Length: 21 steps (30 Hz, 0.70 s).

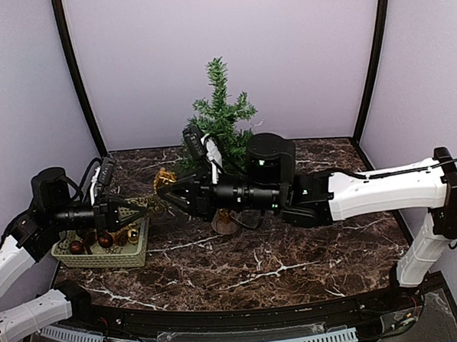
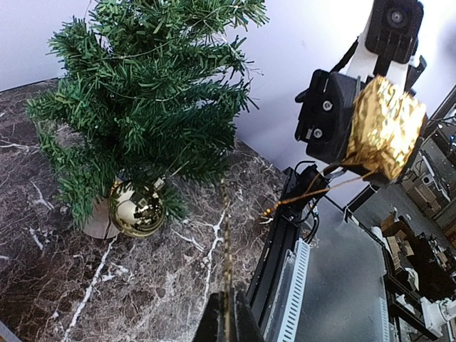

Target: Decorate the small christmas tree

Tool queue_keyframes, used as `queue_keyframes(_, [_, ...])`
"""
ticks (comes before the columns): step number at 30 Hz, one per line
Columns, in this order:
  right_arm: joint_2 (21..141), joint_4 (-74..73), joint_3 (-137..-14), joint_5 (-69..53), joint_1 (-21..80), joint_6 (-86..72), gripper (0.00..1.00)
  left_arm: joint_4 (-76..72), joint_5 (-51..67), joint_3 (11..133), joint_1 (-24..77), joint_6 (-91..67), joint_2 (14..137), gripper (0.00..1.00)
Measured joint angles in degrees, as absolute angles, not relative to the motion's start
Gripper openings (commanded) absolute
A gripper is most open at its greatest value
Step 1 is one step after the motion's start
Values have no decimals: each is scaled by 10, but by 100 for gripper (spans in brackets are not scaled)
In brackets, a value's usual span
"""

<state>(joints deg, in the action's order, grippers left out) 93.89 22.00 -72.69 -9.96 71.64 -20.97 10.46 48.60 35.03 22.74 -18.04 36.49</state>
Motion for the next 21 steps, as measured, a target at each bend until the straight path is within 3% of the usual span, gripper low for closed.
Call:
queue_keyframes(11, [959, 219, -767, -71, 716, -196, 26, 149, 418, 363, 227, -157, 374, 0])
queue_keyframes(21, [873, 177, -660, -43, 716, -209, 26, 168, 260, 365, 227, -204, 363, 0])
